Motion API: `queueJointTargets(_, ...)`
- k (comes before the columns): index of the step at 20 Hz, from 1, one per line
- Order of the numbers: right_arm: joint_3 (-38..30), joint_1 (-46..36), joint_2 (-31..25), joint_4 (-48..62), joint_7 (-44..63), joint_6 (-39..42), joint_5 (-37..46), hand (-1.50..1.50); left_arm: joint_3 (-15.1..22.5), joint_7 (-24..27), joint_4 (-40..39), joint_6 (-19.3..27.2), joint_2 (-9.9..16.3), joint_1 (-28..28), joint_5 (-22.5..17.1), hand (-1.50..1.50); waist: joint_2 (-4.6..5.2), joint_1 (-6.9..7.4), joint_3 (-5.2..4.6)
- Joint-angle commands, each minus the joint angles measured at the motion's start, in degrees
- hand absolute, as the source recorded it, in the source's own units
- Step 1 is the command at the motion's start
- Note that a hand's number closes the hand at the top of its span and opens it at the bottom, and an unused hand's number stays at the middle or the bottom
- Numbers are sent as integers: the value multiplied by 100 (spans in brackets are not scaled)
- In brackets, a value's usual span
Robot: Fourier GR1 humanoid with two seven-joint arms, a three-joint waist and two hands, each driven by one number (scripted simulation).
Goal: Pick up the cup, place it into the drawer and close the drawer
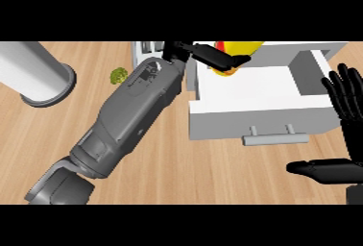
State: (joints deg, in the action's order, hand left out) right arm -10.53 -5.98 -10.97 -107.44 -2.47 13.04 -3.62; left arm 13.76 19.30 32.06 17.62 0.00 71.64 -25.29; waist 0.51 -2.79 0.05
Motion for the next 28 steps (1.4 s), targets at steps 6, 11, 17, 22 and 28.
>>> queueJointTargets(6,-109,-118,-63,113,40,38,-95,-150,1271,-261,-407,403,0,-11,-517,150,0,-34,1)
queueJointTargets(11,66,27,113,71,-217,-53,143,-150,1697,-213,-706,374,0,22,-632,-150,32,-106,2)
queueJointTargets(17,-17,-359,-84,370,-185,136,-28,-150,2422,-593,-750,828,0,233,-618,-150,74,-253,7)
queueJointTargets(22,-64,-176,-104,-201,209,248,-395,-150,2493,22,-416,1304,0,-205,-903,-150,39,-256,-4)
queueJointTargets(28,64,-227,-39,-212,449,755,-1348,150,2398,423,-132,1352,-1,-158,-1288,-150,36,-184,-1)
